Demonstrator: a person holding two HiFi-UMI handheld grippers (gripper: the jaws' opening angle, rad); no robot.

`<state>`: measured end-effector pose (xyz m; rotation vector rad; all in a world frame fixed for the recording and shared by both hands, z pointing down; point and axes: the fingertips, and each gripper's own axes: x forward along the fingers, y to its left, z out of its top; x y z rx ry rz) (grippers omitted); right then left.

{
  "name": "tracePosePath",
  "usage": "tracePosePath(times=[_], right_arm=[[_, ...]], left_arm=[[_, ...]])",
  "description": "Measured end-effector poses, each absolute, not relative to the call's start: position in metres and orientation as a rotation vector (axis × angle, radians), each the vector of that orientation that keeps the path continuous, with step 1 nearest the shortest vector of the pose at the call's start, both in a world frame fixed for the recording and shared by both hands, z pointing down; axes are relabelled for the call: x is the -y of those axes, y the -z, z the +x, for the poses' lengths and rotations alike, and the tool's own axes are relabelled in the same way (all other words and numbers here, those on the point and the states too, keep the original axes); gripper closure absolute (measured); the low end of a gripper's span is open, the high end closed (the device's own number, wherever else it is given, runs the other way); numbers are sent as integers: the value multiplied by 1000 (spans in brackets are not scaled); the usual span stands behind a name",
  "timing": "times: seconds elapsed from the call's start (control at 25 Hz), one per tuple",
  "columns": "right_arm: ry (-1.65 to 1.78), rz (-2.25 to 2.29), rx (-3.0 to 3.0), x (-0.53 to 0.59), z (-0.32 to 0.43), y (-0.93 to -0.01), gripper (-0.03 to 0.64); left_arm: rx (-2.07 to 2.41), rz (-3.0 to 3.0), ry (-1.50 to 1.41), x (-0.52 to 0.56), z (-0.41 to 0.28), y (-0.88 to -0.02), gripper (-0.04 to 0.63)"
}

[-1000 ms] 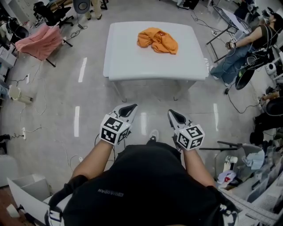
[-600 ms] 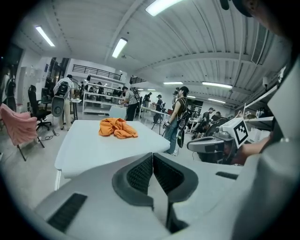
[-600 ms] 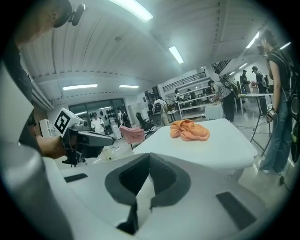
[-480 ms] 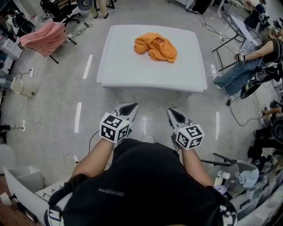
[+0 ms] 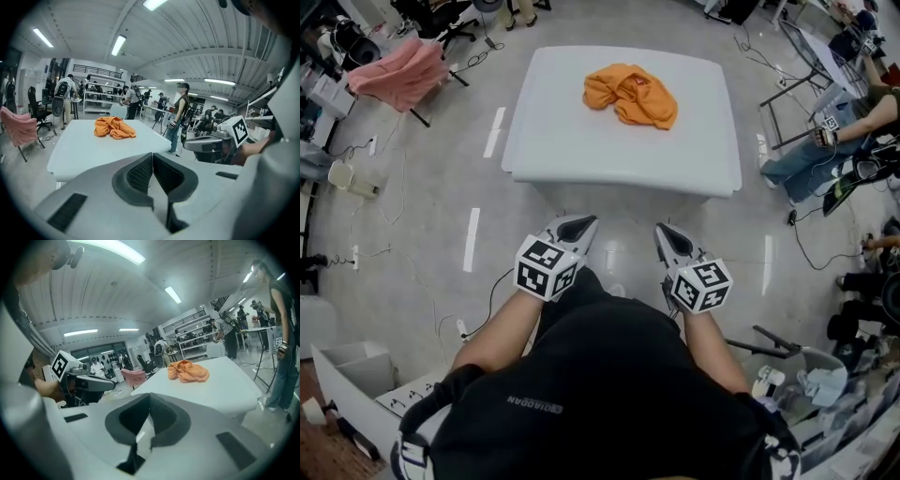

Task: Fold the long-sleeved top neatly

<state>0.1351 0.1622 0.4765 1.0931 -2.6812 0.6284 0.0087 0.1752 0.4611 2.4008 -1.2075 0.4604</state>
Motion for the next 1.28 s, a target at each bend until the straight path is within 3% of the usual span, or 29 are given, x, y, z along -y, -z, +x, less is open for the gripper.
tracePosePath(times=[0.52,1.28], right_arm=[[-632,1094,2632,-108,124,-493,612],[-558,1180,2583,66,74,-464,612]], left_arm=[[1181,2401,-462,-113,-4,-476,589],[1130,2492,-440,74,-50,-444,589]])
